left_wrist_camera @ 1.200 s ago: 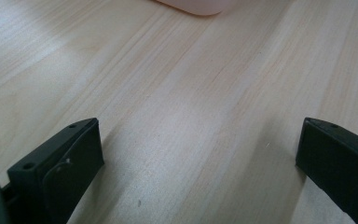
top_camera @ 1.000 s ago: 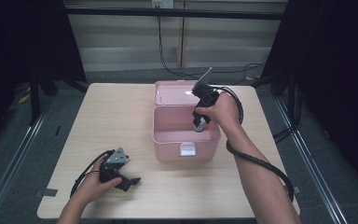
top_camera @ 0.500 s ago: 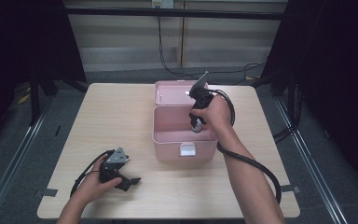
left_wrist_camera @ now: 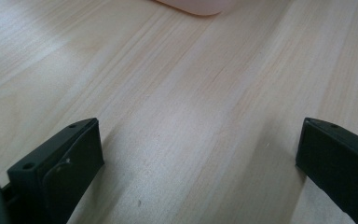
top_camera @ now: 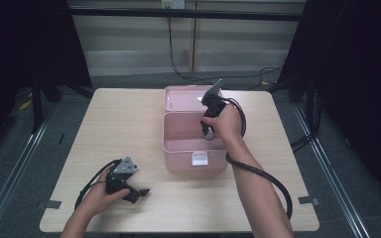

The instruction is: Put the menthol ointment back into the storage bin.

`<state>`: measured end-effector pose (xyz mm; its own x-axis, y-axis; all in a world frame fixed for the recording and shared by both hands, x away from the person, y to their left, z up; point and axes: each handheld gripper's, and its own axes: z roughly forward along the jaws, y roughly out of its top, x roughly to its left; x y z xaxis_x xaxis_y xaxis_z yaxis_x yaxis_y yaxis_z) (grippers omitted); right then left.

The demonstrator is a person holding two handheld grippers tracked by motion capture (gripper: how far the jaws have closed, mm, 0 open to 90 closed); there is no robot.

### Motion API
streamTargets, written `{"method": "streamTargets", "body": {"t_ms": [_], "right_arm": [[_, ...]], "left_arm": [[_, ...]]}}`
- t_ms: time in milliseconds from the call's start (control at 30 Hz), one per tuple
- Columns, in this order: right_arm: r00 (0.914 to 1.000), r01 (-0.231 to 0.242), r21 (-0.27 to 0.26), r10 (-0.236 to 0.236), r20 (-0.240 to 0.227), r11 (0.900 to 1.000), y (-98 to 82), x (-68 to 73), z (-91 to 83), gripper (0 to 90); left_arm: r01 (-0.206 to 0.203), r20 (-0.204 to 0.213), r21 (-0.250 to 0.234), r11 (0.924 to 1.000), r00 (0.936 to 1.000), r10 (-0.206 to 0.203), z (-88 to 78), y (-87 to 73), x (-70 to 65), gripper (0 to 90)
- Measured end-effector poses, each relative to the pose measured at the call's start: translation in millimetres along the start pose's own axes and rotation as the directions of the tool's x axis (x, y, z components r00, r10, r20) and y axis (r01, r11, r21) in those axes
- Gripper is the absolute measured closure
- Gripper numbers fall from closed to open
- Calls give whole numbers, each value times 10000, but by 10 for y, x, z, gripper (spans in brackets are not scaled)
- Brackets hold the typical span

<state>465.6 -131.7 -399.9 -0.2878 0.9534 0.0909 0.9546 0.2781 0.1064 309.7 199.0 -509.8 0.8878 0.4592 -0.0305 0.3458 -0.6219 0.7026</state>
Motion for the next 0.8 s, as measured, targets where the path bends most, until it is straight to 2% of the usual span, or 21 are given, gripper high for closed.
{"method": "streamTargets", "body": {"t_ms": [200, 400, 667, 800], "right_arm": [[9999, -31, -85, 32, 156, 10000, 19, 31, 33, 502], [9997, -199, -120, 200, 115, 9997, 34, 35, 78, 502], [9993, -170, -102, 173, 319, 9998, 10, 24, 189, 501], [9997, -92, -119, 95, 223, 9999, 4, 28, 223, 501]], "left_arm": [[0, -2, 0, 10000, 10000, 0, 0, 0, 0, 0], [-7, 0, -6, 10000, 10000, 7, 1, 0, 0, 0], [2, -26, -35, 10000, 10000, -2, 4, -1, -2, 0], [9, -18, -38, 10000, 10000, -9, 3, 0, -2, 0]]}}
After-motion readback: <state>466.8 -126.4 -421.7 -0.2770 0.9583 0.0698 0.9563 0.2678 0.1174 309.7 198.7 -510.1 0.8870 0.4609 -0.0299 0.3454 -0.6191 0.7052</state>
